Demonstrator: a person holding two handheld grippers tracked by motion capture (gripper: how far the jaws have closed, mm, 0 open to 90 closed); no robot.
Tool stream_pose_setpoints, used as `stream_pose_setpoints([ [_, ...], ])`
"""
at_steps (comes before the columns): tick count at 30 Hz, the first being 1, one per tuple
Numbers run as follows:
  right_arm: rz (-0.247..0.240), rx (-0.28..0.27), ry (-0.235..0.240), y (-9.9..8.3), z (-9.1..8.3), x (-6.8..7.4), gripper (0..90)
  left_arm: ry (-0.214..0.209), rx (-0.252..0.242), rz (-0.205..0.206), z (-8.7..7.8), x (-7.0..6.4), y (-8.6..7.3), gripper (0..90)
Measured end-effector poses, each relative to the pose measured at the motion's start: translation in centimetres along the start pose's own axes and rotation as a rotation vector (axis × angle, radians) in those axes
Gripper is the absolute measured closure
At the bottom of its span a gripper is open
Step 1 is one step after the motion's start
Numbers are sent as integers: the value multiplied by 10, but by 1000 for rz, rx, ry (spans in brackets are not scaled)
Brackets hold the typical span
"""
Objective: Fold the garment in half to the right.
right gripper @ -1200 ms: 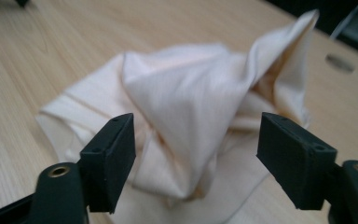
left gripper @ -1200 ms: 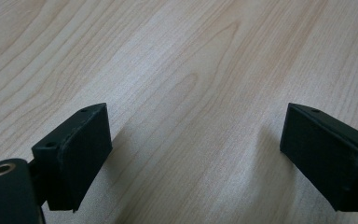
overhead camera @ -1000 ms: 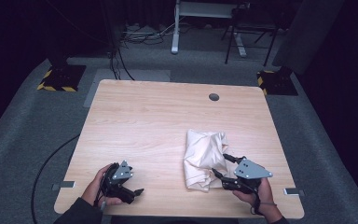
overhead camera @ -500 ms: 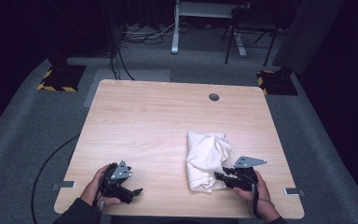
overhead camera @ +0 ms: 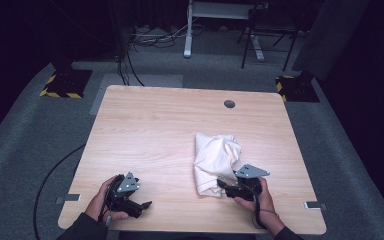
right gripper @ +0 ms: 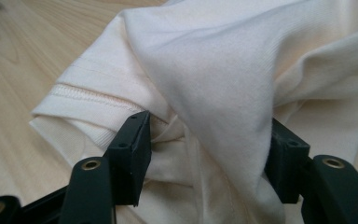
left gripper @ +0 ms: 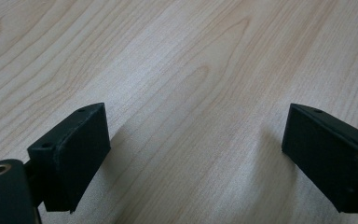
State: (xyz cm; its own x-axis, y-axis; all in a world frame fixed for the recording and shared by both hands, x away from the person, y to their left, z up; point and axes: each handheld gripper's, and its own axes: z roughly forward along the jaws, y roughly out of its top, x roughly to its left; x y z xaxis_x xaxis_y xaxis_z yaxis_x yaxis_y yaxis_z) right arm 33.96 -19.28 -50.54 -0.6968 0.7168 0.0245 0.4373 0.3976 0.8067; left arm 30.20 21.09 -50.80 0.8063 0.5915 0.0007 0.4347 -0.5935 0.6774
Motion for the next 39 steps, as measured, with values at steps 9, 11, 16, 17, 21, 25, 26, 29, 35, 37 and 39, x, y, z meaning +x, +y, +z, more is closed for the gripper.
stream_pose_setpoints([
  [9, -21, 27, -36, 28, 35, -2, 419, 0, -10, 0, 1, 0, -1, 70],
  [11, -27, 27, -36, 33, 42, -4, 419, -1, -11, 1, 1, 1, -1, 69],
  [16, -43, 44, -40, 46, 58, -6, 419, -1, -14, 0, 1, 1, -1, 69],
  [17, -44, 46, -41, 48, 60, -6, 419, -1, -15, 1, 1, 1, -1, 69],
  [21, -54, 46, -35, 55, 69, -9, 419, -1, -17, 0, 1, 1, -2, 69],
  [25, -57, 43, -36, 59, 76, -10, 419, -2, -19, 2, 1, 1, -2, 68],
  [26, -59, 41, -35, 60, 77, -11, 419, -3, -20, 2, 1, 1, -2, 68],
  [29, -59, 39, -32, 60, 77, -11, 417, -3, -21, 2, 1, 1, -2, 68],
  [35, -48, 26, -28, 58, 74, -11, 380, -3, -21, 3, 1, 1, -2, 68],
  [37, -61, 38, -33, 59, 72, -11, 353, -4, -21, 3, 1, 1, -2, 68],
  [39, -64, 40, -29, 58, 70, -11, 316, -4, -22, 3, 1, 1, -2, 68],
])
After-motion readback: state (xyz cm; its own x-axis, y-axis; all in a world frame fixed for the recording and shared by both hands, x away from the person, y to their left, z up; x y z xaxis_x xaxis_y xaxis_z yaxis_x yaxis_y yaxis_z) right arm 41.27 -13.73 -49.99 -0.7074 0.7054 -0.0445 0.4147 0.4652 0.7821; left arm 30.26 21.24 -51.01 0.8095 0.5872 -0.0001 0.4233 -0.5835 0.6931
